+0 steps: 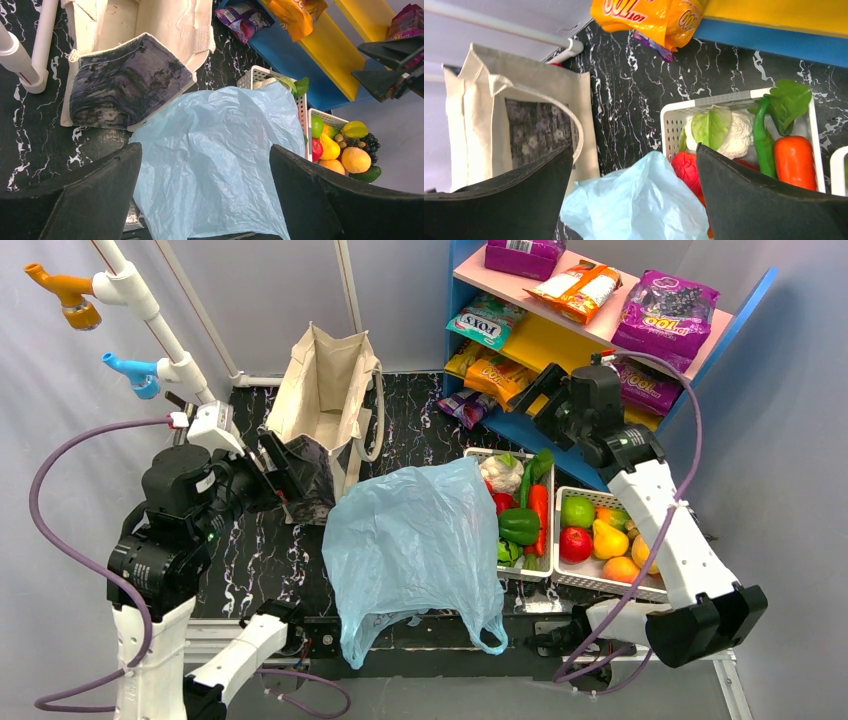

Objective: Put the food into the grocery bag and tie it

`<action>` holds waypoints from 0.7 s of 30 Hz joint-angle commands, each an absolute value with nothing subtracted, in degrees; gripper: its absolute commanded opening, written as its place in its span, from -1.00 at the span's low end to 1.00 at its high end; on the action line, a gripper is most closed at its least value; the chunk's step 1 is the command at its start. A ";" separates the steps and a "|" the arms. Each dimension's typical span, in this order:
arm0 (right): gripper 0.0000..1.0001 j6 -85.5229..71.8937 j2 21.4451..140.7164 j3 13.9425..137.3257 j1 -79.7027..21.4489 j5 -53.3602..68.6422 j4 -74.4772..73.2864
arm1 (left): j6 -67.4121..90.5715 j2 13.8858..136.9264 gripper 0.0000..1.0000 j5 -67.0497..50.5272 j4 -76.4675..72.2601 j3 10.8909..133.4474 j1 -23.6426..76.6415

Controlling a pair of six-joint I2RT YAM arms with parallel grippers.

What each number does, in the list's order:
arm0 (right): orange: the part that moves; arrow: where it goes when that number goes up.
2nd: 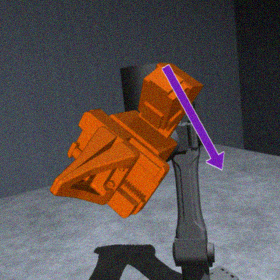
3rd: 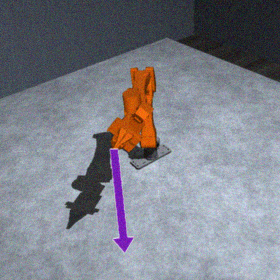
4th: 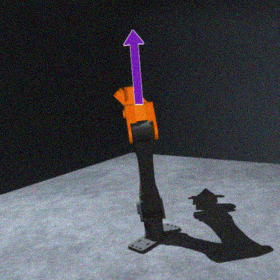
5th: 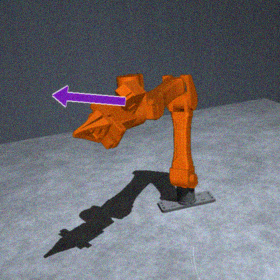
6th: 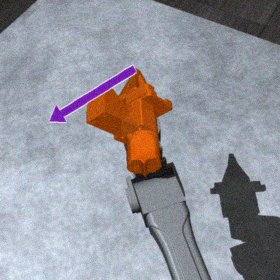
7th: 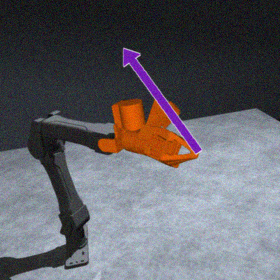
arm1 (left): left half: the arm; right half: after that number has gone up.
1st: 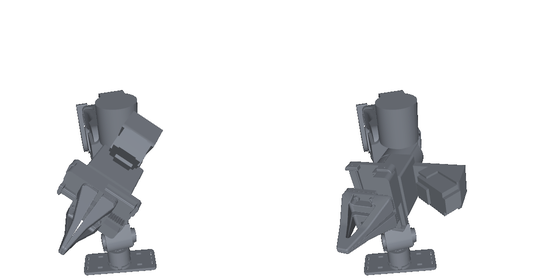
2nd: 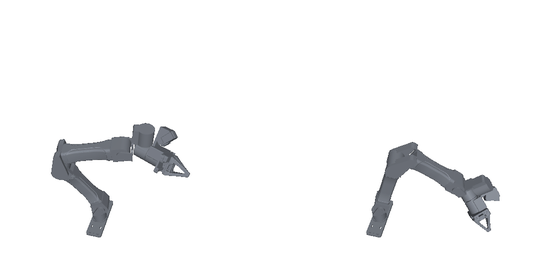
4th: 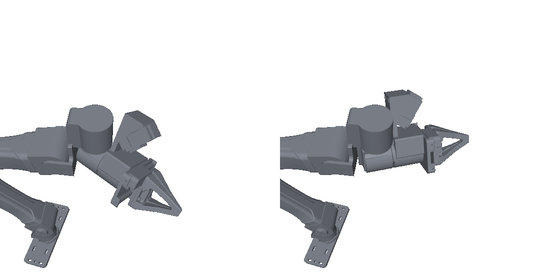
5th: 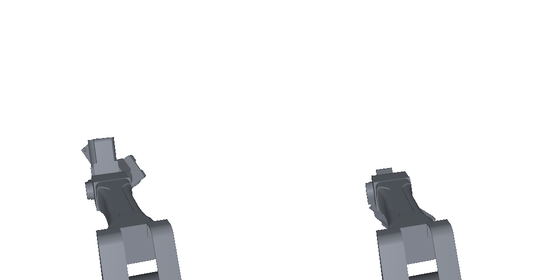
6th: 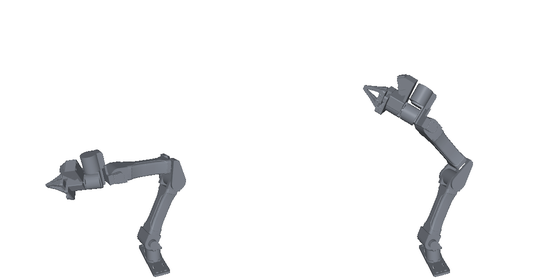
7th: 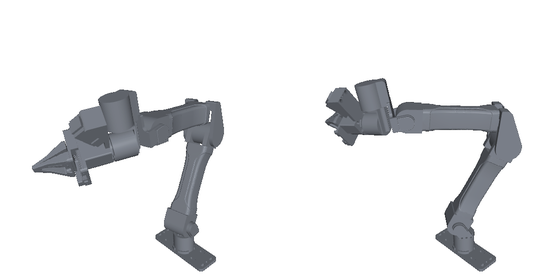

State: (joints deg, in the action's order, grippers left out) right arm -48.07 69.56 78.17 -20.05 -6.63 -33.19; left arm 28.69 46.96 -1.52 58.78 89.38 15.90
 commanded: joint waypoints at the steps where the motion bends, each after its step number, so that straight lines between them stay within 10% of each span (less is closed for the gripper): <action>1: 1.00 -52.10 73.04 79.07 -20.39 -12.58 -30.34 | 26.66 45.61 0.99 -1.87 59.66 89.94 15.66; 21: 1.00 -54.63 89.84 80.72 -20.48 -18.47 -17.17 | 27.73 42.19 0.99 0.56 60.84 88.53 15.70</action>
